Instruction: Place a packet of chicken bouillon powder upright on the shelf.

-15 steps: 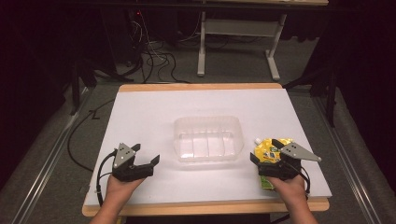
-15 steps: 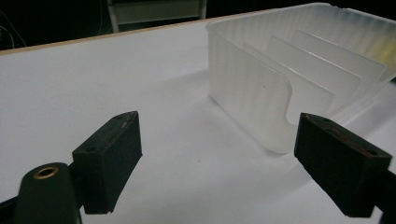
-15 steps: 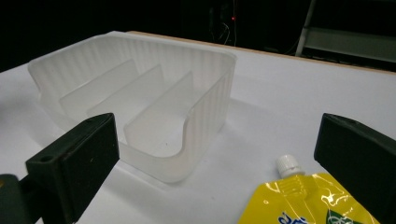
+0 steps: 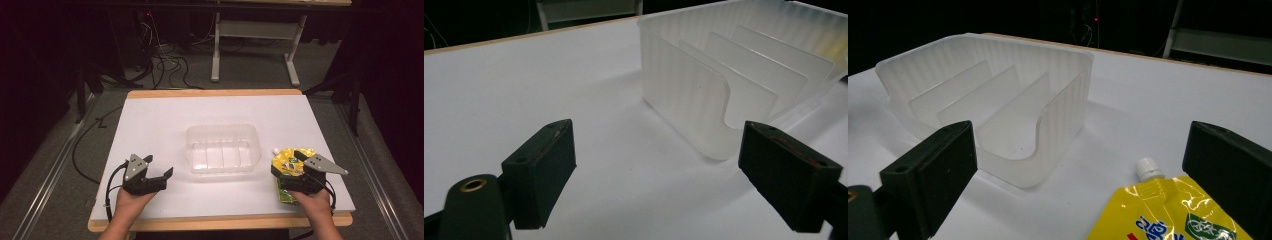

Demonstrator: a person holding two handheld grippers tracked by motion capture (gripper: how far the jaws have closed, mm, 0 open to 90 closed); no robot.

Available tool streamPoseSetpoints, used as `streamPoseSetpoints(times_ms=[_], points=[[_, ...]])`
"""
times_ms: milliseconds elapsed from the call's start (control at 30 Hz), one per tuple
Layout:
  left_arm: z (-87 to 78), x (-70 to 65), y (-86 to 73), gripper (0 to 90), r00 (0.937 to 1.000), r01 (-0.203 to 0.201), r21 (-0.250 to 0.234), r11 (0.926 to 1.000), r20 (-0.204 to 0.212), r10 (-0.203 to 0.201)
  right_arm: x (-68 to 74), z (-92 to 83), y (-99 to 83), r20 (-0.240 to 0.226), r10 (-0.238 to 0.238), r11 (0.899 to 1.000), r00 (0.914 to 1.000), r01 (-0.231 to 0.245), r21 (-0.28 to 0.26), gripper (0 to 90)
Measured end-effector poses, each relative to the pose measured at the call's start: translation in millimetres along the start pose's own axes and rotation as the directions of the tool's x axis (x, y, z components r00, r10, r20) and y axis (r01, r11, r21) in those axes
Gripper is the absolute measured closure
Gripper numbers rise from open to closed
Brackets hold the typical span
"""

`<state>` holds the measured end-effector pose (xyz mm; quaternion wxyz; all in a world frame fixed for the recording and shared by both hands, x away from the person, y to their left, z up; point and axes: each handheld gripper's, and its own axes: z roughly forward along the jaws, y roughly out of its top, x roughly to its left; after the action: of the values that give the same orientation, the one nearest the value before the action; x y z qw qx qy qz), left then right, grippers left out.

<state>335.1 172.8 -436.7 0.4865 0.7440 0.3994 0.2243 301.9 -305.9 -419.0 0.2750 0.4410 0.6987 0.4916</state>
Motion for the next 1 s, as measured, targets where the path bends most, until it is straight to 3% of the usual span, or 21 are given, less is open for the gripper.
streamPoseSetpoints(times_ms=[100, 200, 333, 500, 533, 633, 733, 867, 1000], points=[[3.1, -0.1, 2.2, 15.9, 1.0000, 0.007, -0.001, 1.0000, 0.007, -0.007, -2.4, -7.5, -2.1, 0.013, 0.003, 1.000, 0.9999, -0.003, 0.006, 7.7], [9.3, -3.3, 7.6, 16.0, 0.9997, 0.011, -0.015, 0.9998, 0.024, -0.010, -5.1, -22.1, -7.4, 0.031, 0.013, 1.000, 0.9994, -0.013, 0.003, 19.2], [21.8, -10.9, 16.1, 16.2, 0.9987, -0.002, -0.020, 0.9998, 0.051, 0.003, -6.3, -46.1, -19.4, 0.054, 0.025, 0.999, 0.9983, -0.026, 0.023, 43.1], [34.2, -18.9, 26.5, 16.2, 0.9977, 0.001, -0.042, 0.9991, 0.068, 0.002, -8.6, -73.7, -38.3, 0.087, 0.066, 0.994, 0.9940, -0.073, 0.083, 65.6], [34.2, -18.9, 26.5, 16.2, 0.9977, 0.001, -0.042, 0.9991, 0.068, 0.002, -8.6, -73.7, -38.3, 0.087, 0.066, 0.994, 0.9940, -0.073, 0.083, 65.6], [41.8, -23.6, 34.5, 16.3, 0.9967, 0.005, -0.060, 0.9982, 0.081, 0.000, -9.6, -91.0, -51.0, 0.081, 0.075, 0.987, 0.9939, -0.085, 0.134, 88.9], [44.8, -25.3, 37.8, 16.5, 0.9966, 0.004, -0.065, 0.9979, 0.083, 0.002, -8.7, -95.4, -55.2, 0.075, 0.077, 0.982, 0.9942, -0.089, 0.165, 90.0], [52.3, -27.8, 41.2, 16.6, 0.9957, 0.005, -0.069, 0.9976, 0.093, 0.002, -7.2, -96.5, -64.6, 0.035, 0.102, 0.964, 0.9942, -0.107, 0.242, 90.0], [53.4, -28.2, 42.3, 16.6, 0.9958, -0.006, -0.070, 0.9975, 0.091, 0.012, -5.1, -89.9, -69.8, -0.016, 0.098, 0.945, 0.9950, -0.088, 0.314, 90.0]])
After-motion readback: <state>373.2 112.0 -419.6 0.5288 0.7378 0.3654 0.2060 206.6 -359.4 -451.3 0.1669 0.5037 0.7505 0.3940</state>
